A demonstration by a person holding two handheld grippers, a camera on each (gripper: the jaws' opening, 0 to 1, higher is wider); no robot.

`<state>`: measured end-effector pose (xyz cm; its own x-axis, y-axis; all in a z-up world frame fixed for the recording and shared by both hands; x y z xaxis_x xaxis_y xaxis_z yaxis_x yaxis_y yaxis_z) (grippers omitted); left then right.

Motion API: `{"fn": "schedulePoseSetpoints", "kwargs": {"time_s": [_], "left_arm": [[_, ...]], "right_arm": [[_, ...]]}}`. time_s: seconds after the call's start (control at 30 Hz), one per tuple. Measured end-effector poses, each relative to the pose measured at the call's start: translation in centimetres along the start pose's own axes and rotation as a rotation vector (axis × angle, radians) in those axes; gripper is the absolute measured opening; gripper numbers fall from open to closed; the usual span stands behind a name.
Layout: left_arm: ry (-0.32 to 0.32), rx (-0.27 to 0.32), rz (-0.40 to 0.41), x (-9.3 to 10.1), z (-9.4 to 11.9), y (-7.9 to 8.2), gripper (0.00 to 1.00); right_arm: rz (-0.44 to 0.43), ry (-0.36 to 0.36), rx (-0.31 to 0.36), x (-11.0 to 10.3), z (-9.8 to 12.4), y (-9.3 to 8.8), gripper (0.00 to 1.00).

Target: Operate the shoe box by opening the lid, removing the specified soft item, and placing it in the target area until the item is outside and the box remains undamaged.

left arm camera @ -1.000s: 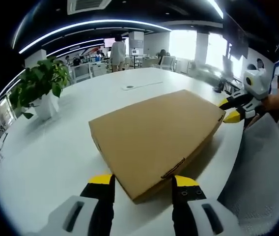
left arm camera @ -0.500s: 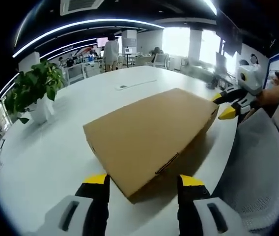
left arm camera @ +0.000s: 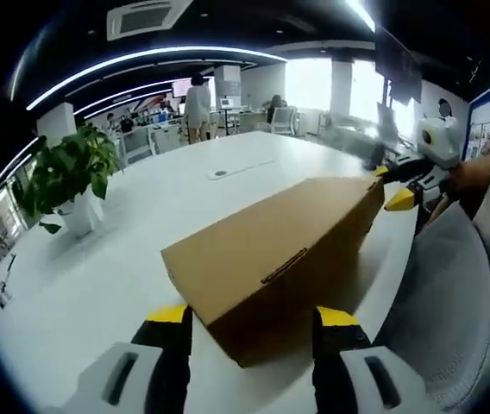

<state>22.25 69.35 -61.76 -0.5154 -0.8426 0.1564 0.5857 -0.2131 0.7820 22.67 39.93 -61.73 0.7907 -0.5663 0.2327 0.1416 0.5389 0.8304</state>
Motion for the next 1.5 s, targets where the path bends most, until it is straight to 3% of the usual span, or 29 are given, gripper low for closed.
{"fn": "schedulePoseSetpoints", "kwargs": {"time_s": [0.43,0.87,1.4,1.5], "left_arm": [[0.049,0.109,-0.002,-1.1,0.5,4.6,0.53],[0.158,0.171,0.006,-4.3,-0.5,8.8,0.26],[0.241,0.194,-0.012,-7.0,-2.0,11.0,0.08],[0.244,0.197,-0.010,-7.4,-2.2,11.2,0.06]], "right_arm": [[0.043,-0.046,0.078,3.5,0.0,3.8,0.39],[0.104,-0.070,0.111,6.8,-1.5,5.9,0.40],[0.140,-0.124,0.110,10.0,-3.3,6.6,0.33],[0.101,-0.130,0.123,10.7,-3.6,6.7,0.31]]}}
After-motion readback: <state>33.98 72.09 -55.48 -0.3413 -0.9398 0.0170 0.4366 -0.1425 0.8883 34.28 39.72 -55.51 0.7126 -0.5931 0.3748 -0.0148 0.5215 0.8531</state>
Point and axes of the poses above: the point that each gripper's makers call its tool centre point, and the gripper's own axes: z roughly backward along the fingers, x roughly to its right, y roughly out of its top, the point moved 6 cm from there along z, roughly backward along the fingers, and after that the axes turned 12 degrees about z, right-handed, at the moved point
